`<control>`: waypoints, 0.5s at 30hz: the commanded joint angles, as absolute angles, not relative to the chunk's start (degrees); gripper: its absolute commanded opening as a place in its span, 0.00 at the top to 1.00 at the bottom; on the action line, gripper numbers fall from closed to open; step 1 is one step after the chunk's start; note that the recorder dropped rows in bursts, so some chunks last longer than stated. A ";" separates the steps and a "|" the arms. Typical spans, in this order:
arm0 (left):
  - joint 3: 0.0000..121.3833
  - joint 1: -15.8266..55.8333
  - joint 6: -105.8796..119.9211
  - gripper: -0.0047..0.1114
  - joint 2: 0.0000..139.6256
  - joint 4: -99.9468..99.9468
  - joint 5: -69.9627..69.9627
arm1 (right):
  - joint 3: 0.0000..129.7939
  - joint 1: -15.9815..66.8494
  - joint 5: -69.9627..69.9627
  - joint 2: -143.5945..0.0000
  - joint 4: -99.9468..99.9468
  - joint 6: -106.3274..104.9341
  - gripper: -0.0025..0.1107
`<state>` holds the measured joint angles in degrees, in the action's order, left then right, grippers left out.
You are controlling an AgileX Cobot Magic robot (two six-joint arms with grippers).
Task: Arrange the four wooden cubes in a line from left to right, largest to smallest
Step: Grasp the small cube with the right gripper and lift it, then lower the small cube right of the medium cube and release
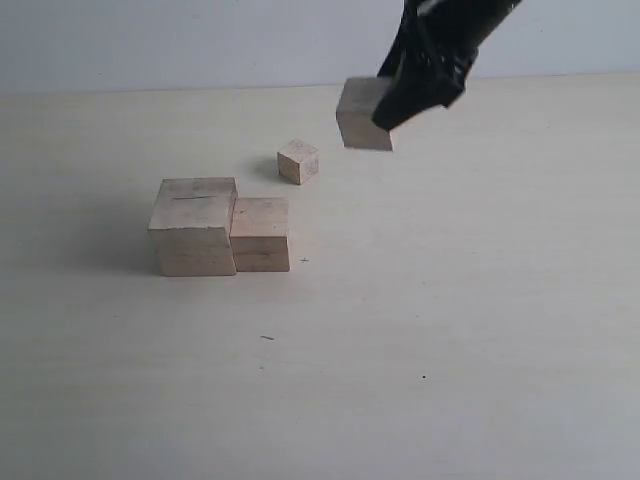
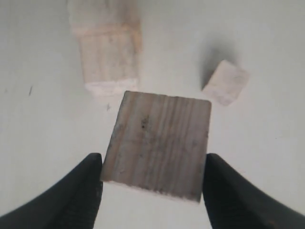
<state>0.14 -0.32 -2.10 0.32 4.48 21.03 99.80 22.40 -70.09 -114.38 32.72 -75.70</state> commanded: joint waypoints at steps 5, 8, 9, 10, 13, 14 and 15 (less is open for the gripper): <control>0.00 0.03 -2.02 0.96 0.00 5.01 20.40 | 87.16 22.06 -65.81 -117.22 35.84 -86.37 0.98; 0.00 0.03 -2.02 0.96 0.00 5.01 20.40 | 86.57 22.06 -65.04 -118.87 39.90 -88.07 0.98; 0.00 0.03 -2.02 0.96 0.00 5.01 20.40 | 86.57 22.06 -65.04 -119.44 41.39 -89.00 0.98; 0.00 0.03 -2.02 0.96 0.00 5.01 20.40 | 86.57 22.06 -65.04 -120.19 43.24 -89.78 0.98; 0.00 0.03 -2.02 0.96 0.00 5.01 20.40 | 86.57 22.06 -65.69 -122.37 46.41 -93.77 0.98; 0.00 0.03 -2.02 0.96 0.00 5.01 20.40 | 86.57 22.06 -65.98 -123.02 46.50 -95.77 0.98; 0.00 0.03 -2.02 0.96 0.00 5.01 20.40 | 86.57 22.06 -65.98 -123.47 46.50 -96.60 0.98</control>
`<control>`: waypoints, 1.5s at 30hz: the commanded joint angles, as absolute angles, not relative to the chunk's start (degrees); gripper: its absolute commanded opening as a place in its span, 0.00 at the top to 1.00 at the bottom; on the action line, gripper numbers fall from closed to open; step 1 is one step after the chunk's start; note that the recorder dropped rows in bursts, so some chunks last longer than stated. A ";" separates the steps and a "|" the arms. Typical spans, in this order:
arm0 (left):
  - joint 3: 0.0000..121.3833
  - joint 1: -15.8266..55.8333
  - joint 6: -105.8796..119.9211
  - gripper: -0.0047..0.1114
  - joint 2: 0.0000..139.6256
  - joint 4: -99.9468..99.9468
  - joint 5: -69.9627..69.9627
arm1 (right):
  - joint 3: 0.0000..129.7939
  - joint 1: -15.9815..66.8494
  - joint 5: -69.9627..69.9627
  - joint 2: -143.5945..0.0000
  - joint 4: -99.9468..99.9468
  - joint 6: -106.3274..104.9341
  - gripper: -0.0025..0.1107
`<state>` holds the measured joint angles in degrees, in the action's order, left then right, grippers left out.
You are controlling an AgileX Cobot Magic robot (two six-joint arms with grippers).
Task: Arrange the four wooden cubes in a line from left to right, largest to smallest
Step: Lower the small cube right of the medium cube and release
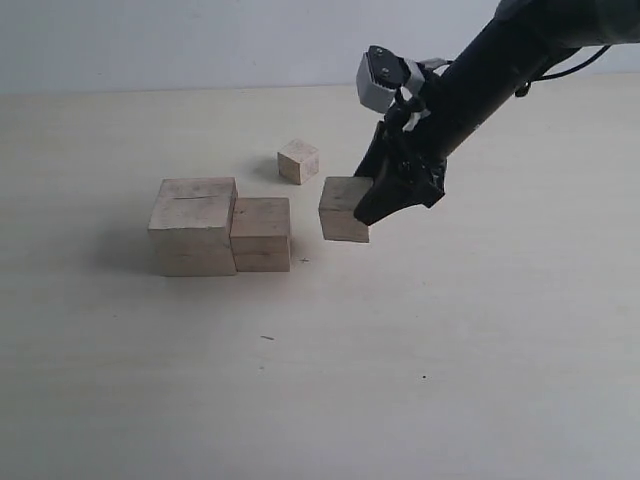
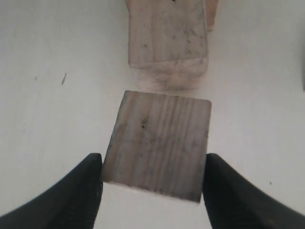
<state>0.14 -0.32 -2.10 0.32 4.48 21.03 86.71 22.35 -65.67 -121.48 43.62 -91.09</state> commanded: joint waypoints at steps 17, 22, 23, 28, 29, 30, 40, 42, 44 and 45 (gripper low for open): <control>0.00 0.03 -2.02 0.96 0.00 5.01 20.40 | 86.57 22.06 -64.70 -128.68 52.68 -109.44 0.98; 0.00 0.03 -2.02 0.96 0.00 5.01 20.40 | 86.69 22.64 -63.44 -130.11 52.77 -109.44 0.98; 0.00 0.03 -2.02 0.96 0.00 5.01 20.40 | 86.69 22.64 -63.19 -130.11 52.77 -109.44 0.98; 0.00 0.03 -2.02 0.96 0.00 5.01 20.40 | 86.91 23.79 -60.78 -130.11 53.52 -111.55 0.98; 0.00 0.03 -2.02 0.96 0.00 5.01 20.40 | 86.91 23.90 -60.54 -130.11 53.51 -111.55 0.98; 0.00 0.03 -2.02 0.96 0.00 5.01 20.40 | 86.91 24.02 -60.01 -130.11 53.51 -111.55 0.98; 0.00 0.03 -2.02 0.96 0.00 5.01 20.40 | 86.91 24.02 -59.88 -130.11 56.63 -111.27 0.55; 0.00 0.03 -2.02 0.96 0.00 5.01 20.40 | 86.91 24.02 -59.79 -130.11 57.85 -110.92 0.49; 0.00 0.03 -2.02 0.96 0.00 5.01 20.40 | 86.91 24.02 -59.61 -130.11 58.30 -110.76 0.45; 0.00 0.03 -2.02 0.96 0.00 5.01 20.40 | 86.91 24.02 -59.61 -130.11 58.30 -110.63 0.44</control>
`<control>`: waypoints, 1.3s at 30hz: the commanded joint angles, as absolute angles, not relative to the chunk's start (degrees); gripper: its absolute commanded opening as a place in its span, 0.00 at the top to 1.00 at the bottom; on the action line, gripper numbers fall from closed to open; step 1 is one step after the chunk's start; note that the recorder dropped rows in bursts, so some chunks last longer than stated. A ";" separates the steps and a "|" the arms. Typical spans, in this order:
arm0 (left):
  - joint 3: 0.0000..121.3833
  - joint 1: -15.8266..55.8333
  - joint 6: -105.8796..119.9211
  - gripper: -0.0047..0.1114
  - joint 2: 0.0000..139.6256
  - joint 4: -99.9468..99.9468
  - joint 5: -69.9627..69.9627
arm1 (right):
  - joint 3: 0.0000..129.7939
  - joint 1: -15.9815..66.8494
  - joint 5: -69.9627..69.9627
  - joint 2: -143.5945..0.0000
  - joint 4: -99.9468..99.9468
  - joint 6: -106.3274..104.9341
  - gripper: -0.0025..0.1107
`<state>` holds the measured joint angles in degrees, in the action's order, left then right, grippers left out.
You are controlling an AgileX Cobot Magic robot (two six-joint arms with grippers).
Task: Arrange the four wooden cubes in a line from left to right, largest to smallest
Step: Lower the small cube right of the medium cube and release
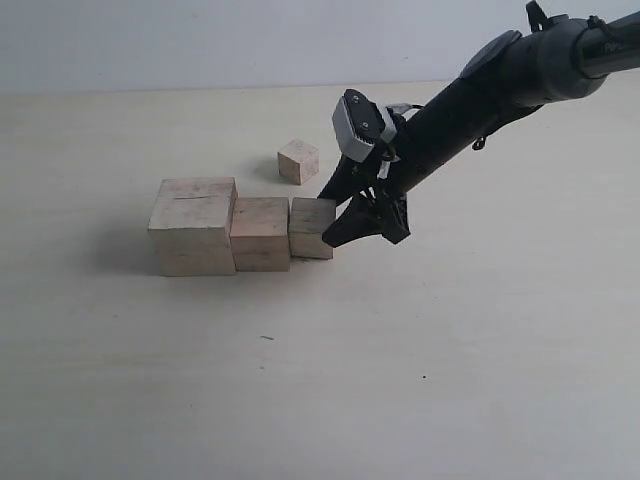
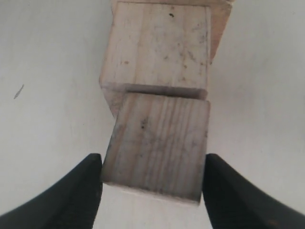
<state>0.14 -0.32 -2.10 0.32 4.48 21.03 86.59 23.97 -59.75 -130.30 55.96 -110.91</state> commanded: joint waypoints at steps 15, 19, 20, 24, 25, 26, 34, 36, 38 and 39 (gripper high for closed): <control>0.00 0.03 -2.02 0.96 0.00 5.01 20.40 | 86.91 24.02 -60.09 -129.65 58.05 -107.79 0.42; 0.00 0.03 -2.02 0.96 0.00 5.01 20.40 | 86.91 24.02 -60.17 -129.10 58.33 -107.79 0.42; 0.00 0.03 -2.02 0.96 0.00 5.01 20.40 | 86.91 24.02 -60.17 -129.10 58.33 -107.79 0.42; 0.00 0.03 -2.02 0.96 0.00 5.01 20.40 | 86.91 24.02 -60.17 -129.12 59.81 -107.91 0.42; 0.00 0.03 -2.02 0.96 0.00 5.01 20.40 | 86.91 24.02 -60.17 -129.12 60.19 -107.91 0.42; 0.00 0.03 -2.02 0.96 0.00 5.01 20.40 | 86.91 24.02 -60.17 -129.12 60.57 -107.91 0.42; 0.00 0.03 -2.02 0.96 0.00 5.01 20.40 | 86.91 24.02 -60.17 -128.52 60.94 -108.03 0.42; 0.00 0.03 -2.02 0.96 0.00 5.01 20.40 | 86.91 24.02 -60.17 -127.32 60.82 -108.01 0.42; 0.00 0.03 -2.02 0.96 0.00 5.01 20.40 | 86.91 23.89 -59.18 -125.70 60.17 -106.98 0.42; 0.00 0.03 -2.02 0.96 0.00 5.01 20.40 | 86.91 23.89 -57.98 -124.62 59.09 -105.46 0.42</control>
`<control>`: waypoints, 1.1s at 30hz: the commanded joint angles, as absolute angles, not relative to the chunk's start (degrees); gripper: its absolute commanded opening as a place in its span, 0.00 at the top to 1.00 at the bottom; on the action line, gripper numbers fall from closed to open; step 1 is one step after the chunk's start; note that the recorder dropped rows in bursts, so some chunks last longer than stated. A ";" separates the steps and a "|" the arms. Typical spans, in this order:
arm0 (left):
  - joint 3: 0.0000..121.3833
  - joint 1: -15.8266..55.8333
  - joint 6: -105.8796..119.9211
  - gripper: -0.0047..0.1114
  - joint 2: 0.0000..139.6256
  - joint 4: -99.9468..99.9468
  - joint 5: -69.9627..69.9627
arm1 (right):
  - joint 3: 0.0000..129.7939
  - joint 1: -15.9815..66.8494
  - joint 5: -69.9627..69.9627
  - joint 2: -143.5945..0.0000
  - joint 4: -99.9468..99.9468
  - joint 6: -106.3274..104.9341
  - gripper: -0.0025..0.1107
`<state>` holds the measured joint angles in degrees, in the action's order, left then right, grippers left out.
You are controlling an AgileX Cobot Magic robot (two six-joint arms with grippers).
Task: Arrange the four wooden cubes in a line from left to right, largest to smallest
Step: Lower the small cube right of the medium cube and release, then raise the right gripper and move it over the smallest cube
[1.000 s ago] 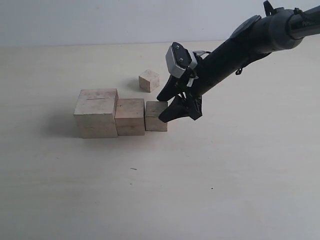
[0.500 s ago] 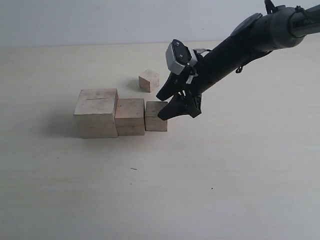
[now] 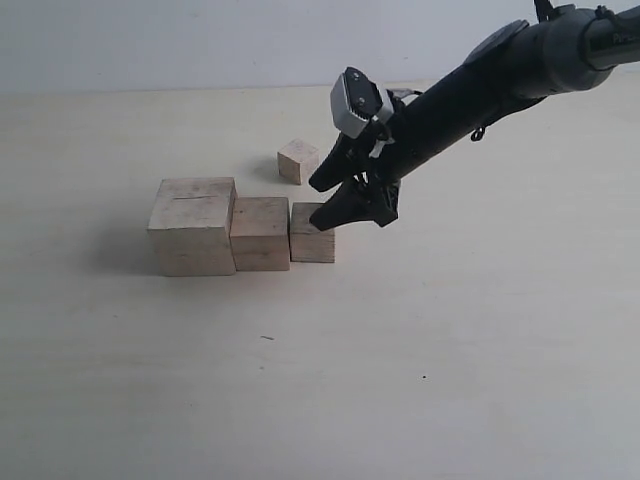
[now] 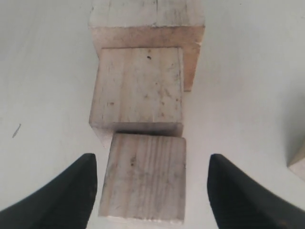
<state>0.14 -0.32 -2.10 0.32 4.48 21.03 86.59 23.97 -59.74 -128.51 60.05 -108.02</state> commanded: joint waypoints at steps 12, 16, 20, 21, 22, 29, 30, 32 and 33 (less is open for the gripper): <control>0.00 0.03 -2.02 0.96 0.00 5.01 20.40 | 86.91 24.02 -32.28 -118.65 39.08 -57.03 0.42; 0.00 0.03 -2.02 0.96 0.00 5.01 20.40 | 86.91 24.63 -28.66 -119.10 40.72 -64.12 0.42; 0.00 0.03 -2.02 0.96 0.00 5.01 20.40 | 88.52 24.95 -26.27 -120.99 47.88 -70.00 0.42; 0.00 0.03 -2.02 0.96 0.00 5.01 20.40 | 89.47 25.00 -26.41 -121.84 49.28 -70.87 0.42; 0.00 0.03 -2.02 0.96 0.00 5.01 20.40 | 90.57 25.31 -26.41 -122.75 49.63 -70.97 0.42; 0.00 0.03 -2.02 0.96 0.00 5.01 20.40 | 99.52 27.71 -27.90 -129.65 50.44 -70.97 0.42; 0.00 0.03 -2.02 0.96 0.00 5.01 20.40 | 100.71 28.05 -28.05 -130.62 50.44 -70.97 0.42; 0.00 0.03 -2.02 0.96 0.00 5.01 20.40 | 102.70 28.71 -28.48 -132.25 50.44 -70.97 0.42; 0.00 0.03 -2.02 0.96 0.00 5.01 20.40 | 103.73 29.04 -28.92 -133.16 50.33 -70.97 0.42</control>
<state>0.14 -0.32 -2.10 0.32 4.48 21.03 100.97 28.07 -27.94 -131.01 49.91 -70.51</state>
